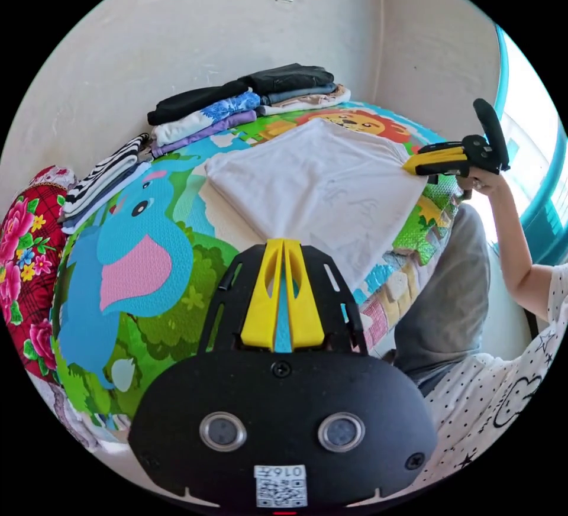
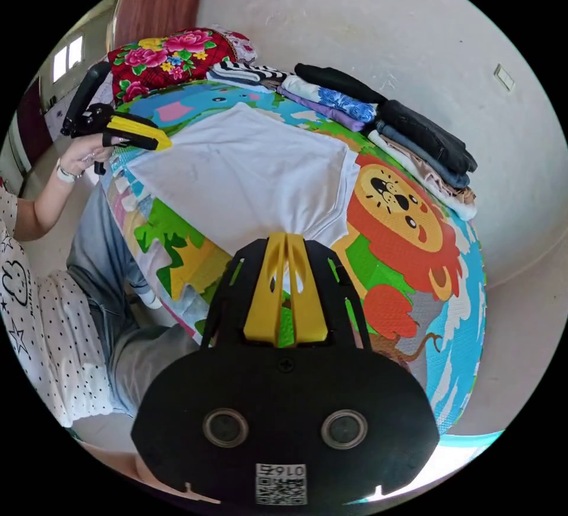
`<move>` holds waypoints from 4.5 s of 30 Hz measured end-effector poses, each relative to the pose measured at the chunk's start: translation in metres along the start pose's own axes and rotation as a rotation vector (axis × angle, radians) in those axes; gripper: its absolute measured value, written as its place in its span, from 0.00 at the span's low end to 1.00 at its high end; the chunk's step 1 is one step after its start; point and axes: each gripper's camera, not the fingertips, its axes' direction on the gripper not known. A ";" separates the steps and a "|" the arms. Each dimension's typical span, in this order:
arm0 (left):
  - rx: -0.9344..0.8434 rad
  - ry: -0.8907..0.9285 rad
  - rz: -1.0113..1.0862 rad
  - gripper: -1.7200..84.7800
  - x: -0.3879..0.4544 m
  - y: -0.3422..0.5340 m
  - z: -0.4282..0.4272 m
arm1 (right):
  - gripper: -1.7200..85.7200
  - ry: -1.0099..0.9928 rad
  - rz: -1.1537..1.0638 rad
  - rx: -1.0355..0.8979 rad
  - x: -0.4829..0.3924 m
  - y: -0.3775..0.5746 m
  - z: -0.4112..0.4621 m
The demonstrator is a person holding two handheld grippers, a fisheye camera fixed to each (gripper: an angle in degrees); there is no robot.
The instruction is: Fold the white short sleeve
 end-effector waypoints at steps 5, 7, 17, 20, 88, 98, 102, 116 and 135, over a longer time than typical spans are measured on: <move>0.056 -0.015 0.093 0.01 0.038 0.019 -0.038 | 0.04 0.182 -0.058 0.189 -0.061 -0.002 -0.062; 0.092 -0.084 0.219 0.01 0.070 0.031 -0.048 | 0.07 0.276 -0.198 0.259 -0.104 0.002 -0.073; 0.232 -0.164 0.360 0.11 0.143 0.068 -0.061 | 0.13 0.529 -0.680 0.024 -0.224 -0.001 -0.063; 0.239 -0.142 0.390 0.12 0.163 0.069 -0.059 | 0.13 0.560 -0.695 0.040 -0.236 -0.008 -0.068; -0.114 -0.463 0.923 0.01 0.249 -0.061 0.030 | 0.05 0.831 -0.776 -0.177 -0.311 -0.189 -0.001; -0.179 -0.149 1.078 0.01 0.256 -0.122 -0.032 | 0.03 0.510 -0.870 -0.314 -0.281 -0.218 -0.026; -0.196 -0.039 1.113 0.01 0.246 -0.162 -0.050 | 0.03 0.436 -0.880 -0.345 -0.259 -0.238 -0.035; -0.303 0.165 1.109 0.01 0.146 -0.390 -0.011 | 0.03 0.160 -0.828 -0.394 -0.116 -0.335 -0.010; 0.237 -0.395 0.600 0.01 -0.032 -0.695 0.225 | 0.04 1.085 -0.404 -0.232 0.241 -0.480 0.224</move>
